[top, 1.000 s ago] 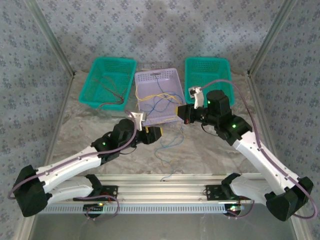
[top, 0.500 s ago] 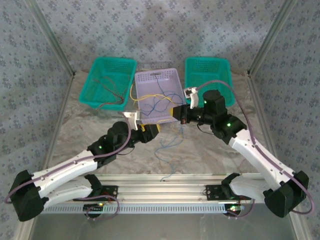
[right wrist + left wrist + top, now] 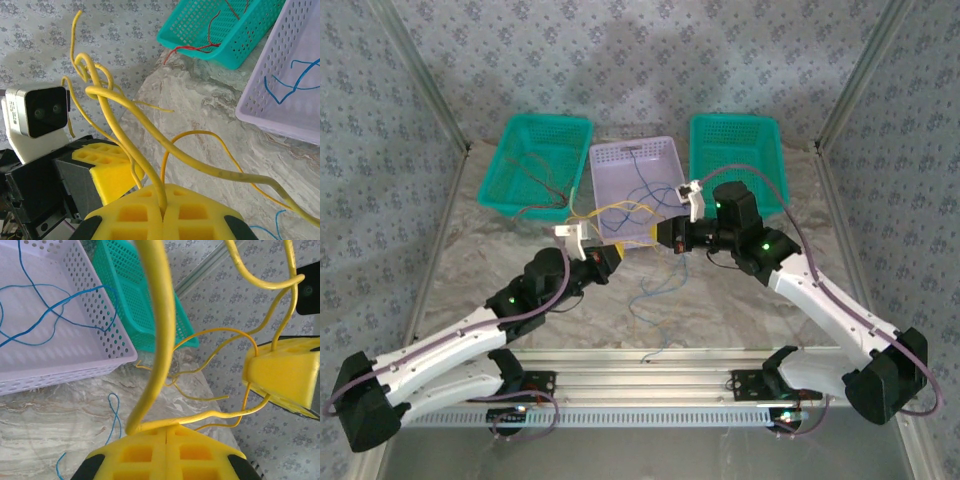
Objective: Untangle the cables
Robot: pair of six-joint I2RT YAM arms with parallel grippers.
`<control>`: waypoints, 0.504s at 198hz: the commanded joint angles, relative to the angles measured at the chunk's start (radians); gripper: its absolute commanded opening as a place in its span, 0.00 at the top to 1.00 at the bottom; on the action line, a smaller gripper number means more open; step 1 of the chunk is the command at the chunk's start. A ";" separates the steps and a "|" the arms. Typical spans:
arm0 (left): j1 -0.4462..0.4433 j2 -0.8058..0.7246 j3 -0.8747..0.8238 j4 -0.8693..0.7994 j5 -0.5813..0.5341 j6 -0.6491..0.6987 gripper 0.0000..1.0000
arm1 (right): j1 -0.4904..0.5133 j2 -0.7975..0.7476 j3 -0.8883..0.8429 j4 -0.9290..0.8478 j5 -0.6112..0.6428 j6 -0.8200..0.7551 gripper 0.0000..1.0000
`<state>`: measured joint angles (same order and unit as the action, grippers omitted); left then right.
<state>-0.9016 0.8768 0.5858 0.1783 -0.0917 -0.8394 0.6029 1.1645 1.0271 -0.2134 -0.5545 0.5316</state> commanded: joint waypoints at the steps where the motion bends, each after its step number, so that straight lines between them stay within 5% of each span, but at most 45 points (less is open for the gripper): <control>1: 0.000 -0.036 -0.007 0.011 -0.028 0.004 1.00 | 0.006 0.010 -0.003 -0.040 -0.006 -0.030 1.00; 26: 0.000 -0.069 -0.023 0.016 -0.034 0.005 1.00 | 0.007 0.016 -0.021 -0.027 -0.009 -0.018 1.00; 61: 0.000 -0.078 -0.032 0.025 -0.041 -0.025 0.52 | 0.017 0.012 -0.044 0.038 -0.036 0.012 1.00; 100: 0.000 -0.092 -0.043 0.053 -0.054 -0.057 0.43 | 0.028 0.022 -0.071 0.110 -0.055 0.059 1.00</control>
<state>-0.9016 0.8078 0.5507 0.1848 -0.1242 -0.8768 0.6209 1.1812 0.9703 -0.1745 -0.5774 0.5510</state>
